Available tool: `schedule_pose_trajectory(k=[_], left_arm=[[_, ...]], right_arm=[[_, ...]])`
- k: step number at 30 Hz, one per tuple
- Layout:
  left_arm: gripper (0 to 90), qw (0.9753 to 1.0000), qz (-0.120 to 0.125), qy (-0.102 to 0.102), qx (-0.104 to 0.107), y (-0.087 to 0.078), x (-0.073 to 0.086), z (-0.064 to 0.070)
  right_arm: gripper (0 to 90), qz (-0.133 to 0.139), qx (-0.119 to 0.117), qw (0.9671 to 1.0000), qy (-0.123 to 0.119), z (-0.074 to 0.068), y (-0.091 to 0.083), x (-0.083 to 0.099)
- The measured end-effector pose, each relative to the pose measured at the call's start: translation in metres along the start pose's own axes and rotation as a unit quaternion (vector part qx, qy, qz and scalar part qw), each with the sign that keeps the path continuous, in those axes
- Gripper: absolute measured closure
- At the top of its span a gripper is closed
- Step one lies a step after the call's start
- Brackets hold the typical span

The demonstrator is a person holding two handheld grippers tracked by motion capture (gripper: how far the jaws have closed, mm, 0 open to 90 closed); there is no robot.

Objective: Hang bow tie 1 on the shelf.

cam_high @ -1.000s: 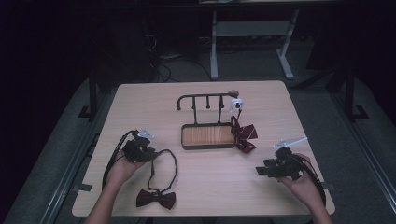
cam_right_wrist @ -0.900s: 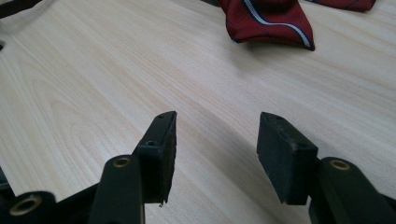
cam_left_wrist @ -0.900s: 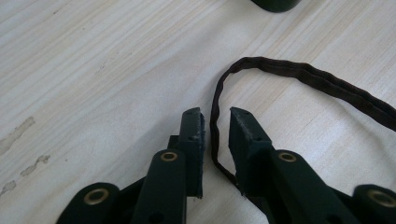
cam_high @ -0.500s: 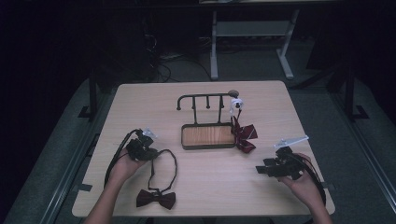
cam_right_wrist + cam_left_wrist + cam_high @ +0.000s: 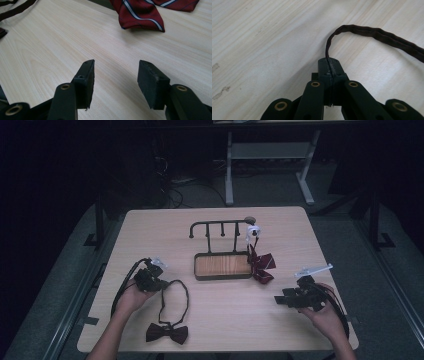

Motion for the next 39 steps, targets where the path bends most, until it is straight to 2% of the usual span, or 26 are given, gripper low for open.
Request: schedule_pose_trajectory(k=[4,18,29,39], left_arm=[[89.6,0.9999,0.01,-0.002,0.008,-0.006,0.0,0.003],[89.6,0.999,0.031,0.03,0.013,-0.035,-0.015,0.013],[89.6,0.9981,0.036,0.047,0.019,-0.049,-0.024,0.02],[89.6,0.9971,0.042,0.062,0.015,-0.066,-0.028,0.024]], right_arm=[[47.4,-0.002,-0.004,1.0,0.003,0.001,0.002,0.001],[45.3,-0.003,-0.001,0.9999,0.016,0.012,0.004,0.007],[45.3,0.001,0.002,0.9999,0.012,0.014,0.001,0.008],[45.3,0.002,0.001,0.9999,0.013,0.015,0.002,0.008]])
Point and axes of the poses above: each handheld gripper's, and its own axes: y roughly forward along the jaws, x roughly out of its underside, z roughly to its right, the point moved 1 cm from there along y, roughly forward along the jaws, and after that the axes turned 3 degrees about y, right-handed, at the moved point
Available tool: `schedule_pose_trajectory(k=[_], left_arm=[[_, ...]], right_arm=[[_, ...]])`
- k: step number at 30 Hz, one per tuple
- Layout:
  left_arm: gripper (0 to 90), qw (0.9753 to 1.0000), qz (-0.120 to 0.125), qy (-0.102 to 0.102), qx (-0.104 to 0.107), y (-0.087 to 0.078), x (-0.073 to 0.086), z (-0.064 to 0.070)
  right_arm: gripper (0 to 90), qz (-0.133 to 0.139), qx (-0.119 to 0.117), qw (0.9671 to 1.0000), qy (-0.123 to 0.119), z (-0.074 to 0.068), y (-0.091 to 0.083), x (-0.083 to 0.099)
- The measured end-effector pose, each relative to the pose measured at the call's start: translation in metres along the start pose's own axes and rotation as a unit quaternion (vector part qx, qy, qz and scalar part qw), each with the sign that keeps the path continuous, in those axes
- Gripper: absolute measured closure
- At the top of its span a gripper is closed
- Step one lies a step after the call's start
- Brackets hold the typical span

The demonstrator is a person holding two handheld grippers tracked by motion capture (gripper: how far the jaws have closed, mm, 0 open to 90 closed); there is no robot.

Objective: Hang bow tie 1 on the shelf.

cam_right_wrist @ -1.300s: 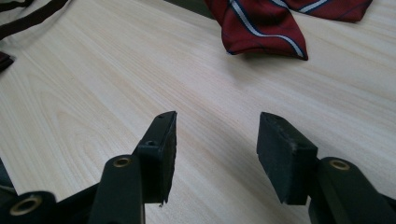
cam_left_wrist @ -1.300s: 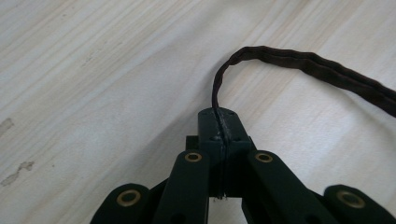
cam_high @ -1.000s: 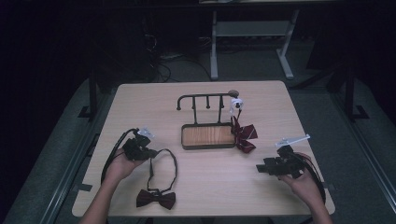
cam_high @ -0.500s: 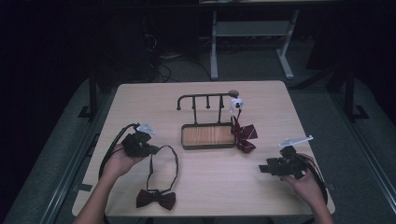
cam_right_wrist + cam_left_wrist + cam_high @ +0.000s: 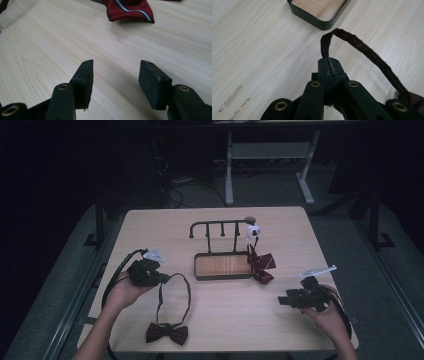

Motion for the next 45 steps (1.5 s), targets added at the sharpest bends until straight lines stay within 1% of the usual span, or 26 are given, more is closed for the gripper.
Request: schedule_pose_trajectory(k=[6,12,20,26,31,45], left_arm=[[89.6,0.9999,0.011,0.009,0.007,-0.012,-0.007,0.003],[89.6,0.9997,0.013,0.022,0.006,-0.022,-0.014,0.005],[89.6,0.9993,0.019,0.033,0.004,-0.033,-0.022,0.009],[89.6,0.9988,0.026,0.041,0.008,-0.039,-0.027,0.009],[89.6,0.9986,0.029,0.042,0.01,-0.044,-0.032,0.01],[89.6,0.9976,0.033,0.06,0.004,-0.057,-0.045,0.013]], right_arm=[[45.3,0.0,0.0,1.0,0.0,0.0,-0.001,0.0],[45.0,0.004,0.001,1.0,-0.003,0.001,-0.002,0.0],[44.5,0.005,0.002,1.0,-0.001,0.0,-0.002,0.0],[44.5,0.005,0.002,1.0,-0.001,0.0,-0.002,0.0],[44.5,0.005,0.002,1.0,-0.002,0.0,-0.003,0.0],[44.5,0.006,0.003,1.0,-0.003,0.0,-0.003,0.0]])
Point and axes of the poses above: each handheld gripper's, and its own axes: y roughly forward along the jaws, x roughly out of its underside, z roughly to its right, the point moved 1 cm from there along y, roughly forward along the jaws, and after that the axes turned 3 degrees about y, right-handed, at the moved point
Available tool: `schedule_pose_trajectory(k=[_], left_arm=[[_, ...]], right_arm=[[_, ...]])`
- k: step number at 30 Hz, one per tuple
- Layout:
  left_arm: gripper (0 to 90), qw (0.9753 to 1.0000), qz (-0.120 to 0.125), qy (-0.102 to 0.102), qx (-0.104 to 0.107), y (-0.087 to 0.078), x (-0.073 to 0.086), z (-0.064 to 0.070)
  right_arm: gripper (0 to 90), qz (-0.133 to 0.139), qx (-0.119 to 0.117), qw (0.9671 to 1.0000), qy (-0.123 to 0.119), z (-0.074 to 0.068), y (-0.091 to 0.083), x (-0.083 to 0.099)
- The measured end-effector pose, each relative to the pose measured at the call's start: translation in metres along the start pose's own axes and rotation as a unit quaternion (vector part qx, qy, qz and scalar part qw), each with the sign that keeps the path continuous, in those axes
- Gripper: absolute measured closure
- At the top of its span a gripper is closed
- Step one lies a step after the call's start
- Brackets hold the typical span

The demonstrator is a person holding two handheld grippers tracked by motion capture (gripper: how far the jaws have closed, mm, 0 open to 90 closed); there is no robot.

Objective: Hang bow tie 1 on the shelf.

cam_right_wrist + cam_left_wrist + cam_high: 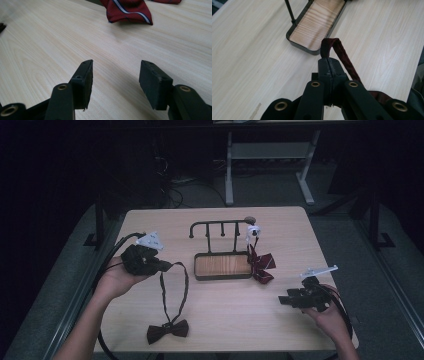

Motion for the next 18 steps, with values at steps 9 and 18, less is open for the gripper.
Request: schedule_pose_trajectory(k=[9,18], left_arm=[[89.6,1.0,0.004,0.003,-0.002,-0.005,-0.008,-0.002],[89.6,1.0,0.001,0.006,0.0,-0.007,-0.022,-0.012]], right_arm=[[44.5,0.001,0.0,1.0,0.0,0.0,-0.001,0.0],[44.5,-0.001,0.0,1.0,0.0,0.0,-0.001,0.0]])
Point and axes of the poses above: each handheld gripper's, and its own axes: y roughly forward along the jaws, x roughly out of its underside, z roughly to its right, the point moved 1 cm from there along y, roughly forward along the jaws, and after that the axes turned 3 degrees about y, right-handed, at the moved point
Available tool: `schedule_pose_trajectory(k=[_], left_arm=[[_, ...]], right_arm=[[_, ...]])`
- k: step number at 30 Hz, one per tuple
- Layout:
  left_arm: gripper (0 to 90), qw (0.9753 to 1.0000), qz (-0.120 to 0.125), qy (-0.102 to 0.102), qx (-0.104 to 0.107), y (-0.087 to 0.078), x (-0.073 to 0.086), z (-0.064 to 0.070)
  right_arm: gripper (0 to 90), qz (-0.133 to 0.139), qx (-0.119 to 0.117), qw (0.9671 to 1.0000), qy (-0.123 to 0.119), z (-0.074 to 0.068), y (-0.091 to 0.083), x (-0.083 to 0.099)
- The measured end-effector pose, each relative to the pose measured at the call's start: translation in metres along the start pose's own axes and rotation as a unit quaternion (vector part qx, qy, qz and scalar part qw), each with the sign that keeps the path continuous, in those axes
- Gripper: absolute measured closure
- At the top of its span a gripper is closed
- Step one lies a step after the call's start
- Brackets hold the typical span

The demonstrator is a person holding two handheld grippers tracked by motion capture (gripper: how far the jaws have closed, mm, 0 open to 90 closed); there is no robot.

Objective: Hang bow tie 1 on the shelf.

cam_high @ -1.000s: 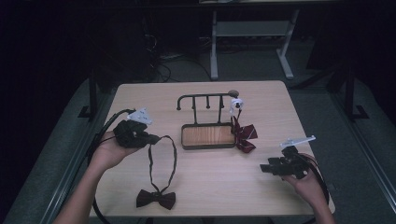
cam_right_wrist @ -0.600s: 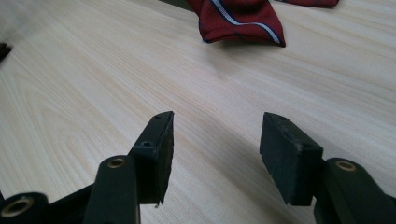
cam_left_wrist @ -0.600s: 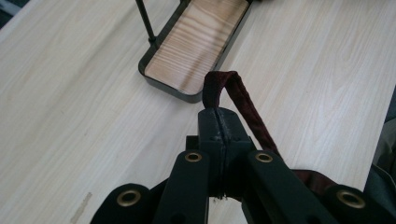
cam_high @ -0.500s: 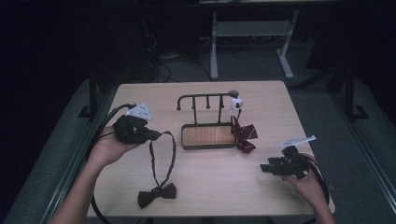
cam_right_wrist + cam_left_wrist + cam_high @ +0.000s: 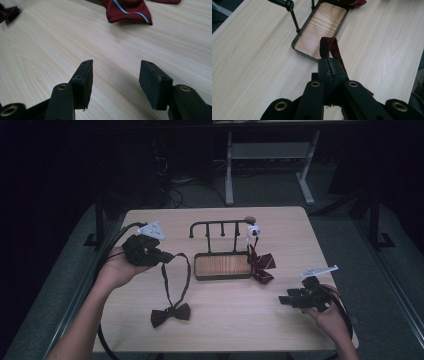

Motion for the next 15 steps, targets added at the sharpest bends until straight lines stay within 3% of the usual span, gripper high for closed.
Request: schedule_pose_trajectory(k=[15], left_arm=[[89.6,0.9998,-0.02,0.002,-0.003,0.0,-0.021,-0.017]], right_arm=[[44.5,0.001,0.0,1.0,0.001,0.001,0.0,0.001]])
Point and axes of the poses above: each handheld gripper's, and its own axes: y roughly forward along the jaws, x roughly out of its underside, z roughly to its right, the point moved 1 cm from there along y, roughly forward along the jaws, and after that the axes turned 3 degrees about y, right-handed, at the moved point
